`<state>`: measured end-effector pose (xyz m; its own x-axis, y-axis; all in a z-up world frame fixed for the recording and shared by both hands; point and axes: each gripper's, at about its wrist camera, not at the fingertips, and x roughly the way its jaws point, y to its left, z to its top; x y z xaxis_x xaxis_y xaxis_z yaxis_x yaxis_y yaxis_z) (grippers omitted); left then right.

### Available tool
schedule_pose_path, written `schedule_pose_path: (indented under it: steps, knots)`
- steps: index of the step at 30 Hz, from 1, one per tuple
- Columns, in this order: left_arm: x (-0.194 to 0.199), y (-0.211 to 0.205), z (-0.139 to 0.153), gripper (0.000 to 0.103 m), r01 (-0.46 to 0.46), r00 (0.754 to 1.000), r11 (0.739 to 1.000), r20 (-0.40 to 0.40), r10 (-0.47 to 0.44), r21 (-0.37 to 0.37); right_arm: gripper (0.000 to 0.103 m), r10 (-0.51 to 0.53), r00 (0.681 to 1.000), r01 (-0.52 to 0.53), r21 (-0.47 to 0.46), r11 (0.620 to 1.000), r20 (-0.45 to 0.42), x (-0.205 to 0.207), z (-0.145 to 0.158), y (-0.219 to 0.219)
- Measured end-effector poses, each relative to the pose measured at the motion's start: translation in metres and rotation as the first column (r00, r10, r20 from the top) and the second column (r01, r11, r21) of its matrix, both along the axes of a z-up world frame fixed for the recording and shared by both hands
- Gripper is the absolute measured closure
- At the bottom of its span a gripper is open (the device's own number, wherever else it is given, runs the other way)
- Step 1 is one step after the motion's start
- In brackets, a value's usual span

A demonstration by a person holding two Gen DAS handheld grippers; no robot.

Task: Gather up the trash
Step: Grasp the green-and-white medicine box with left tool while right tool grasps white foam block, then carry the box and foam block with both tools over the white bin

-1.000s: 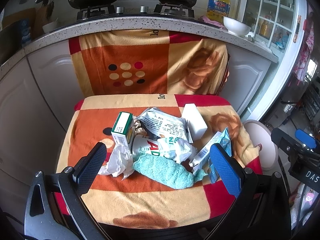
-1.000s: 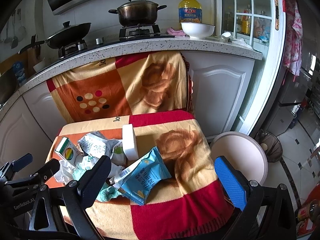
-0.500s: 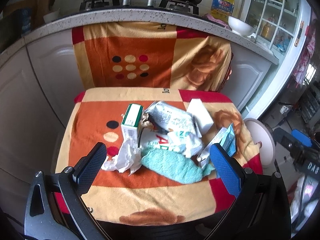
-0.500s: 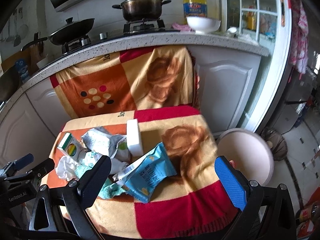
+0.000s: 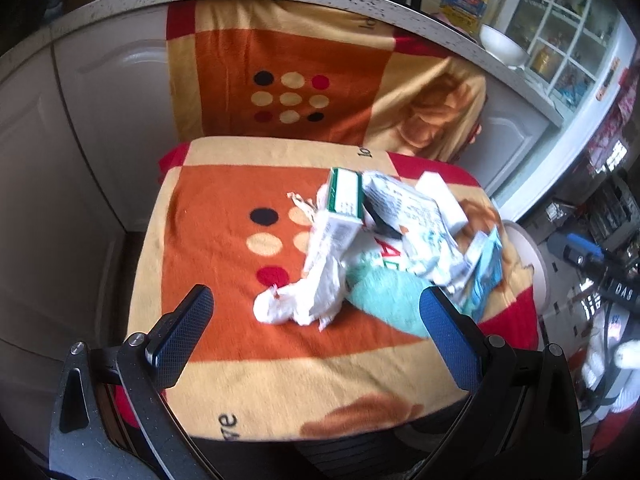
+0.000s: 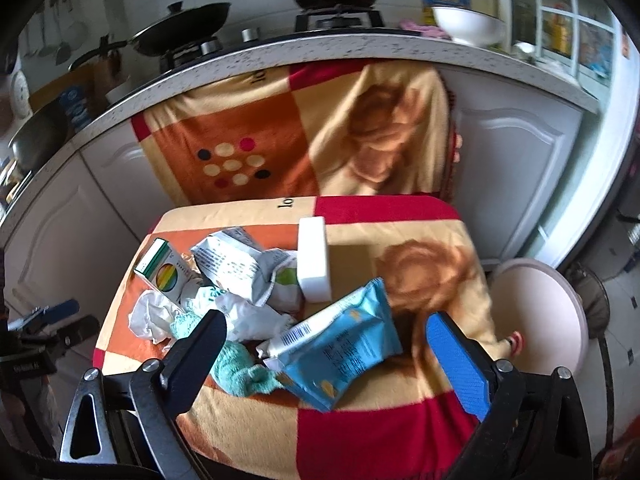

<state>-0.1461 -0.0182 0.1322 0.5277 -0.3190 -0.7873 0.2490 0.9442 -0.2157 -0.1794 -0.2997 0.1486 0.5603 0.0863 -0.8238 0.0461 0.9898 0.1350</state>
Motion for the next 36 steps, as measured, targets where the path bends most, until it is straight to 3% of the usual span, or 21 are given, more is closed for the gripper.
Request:
schedule_pose_path:
  steps: [10, 15, 24, 26, 30, 32, 36]
  knots:
    - [0.054, -0.034, -0.006, 0.001, 0.012, 1.000, 0.999, -0.003, -0.012, 0.039, 0.019, 0.055, 0.995, -0.055, -0.003, 0.998, -0.079, 0.067, -0.031, 0.007]
    - [0.078, -0.049, -0.021, 0.004, 0.026, 0.999, 0.994, -0.022, -0.023, 0.105, 0.027, 0.050, 0.987, -0.046, 0.025, 0.999, -0.151, 0.098, -0.059, 0.005]
    - [0.099, -0.052, -0.038, 0.031, 0.045, 0.997, 0.985, -0.065, -0.035, 0.165, 0.031, 0.040, 0.976, -0.029, 0.055, 0.998, -0.213, 0.135, -0.088, 0.005]
    - [0.100, -0.053, -0.040, 0.047, 0.052, 0.997, 0.984, -0.074, -0.039, 0.172, 0.040, 0.043, 0.970, -0.023, 0.089, 0.996, -0.239, 0.142, -0.096, 0.003]
    - [0.104, -0.052, -0.041, 0.064, 0.064, 0.994, 0.987, -0.098, -0.049, 0.149, 0.053, 0.051, 0.960, -0.020, 0.114, 0.993, -0.276, 0.149, -0.110, 0.004]
    - [0.103, -0.053, -0.041, 0.075, 0.069, 0.994, 0.985, -0.099, -0.053, 0.155, 0.072, 0.059, 0.955, -0.020, 0.136, 0.991, -0.289, 0.150, -0.116, 0.004]
    - [0.103, -0.049, -0.034, 0.078, 0.075, 0.993, 0.987, -0.097, -0.062, 0.143, 0.073, 0.055, 0.965, -0.017, 0.148, 0.989, -0.257, 0.146, -0.110, 0.000]
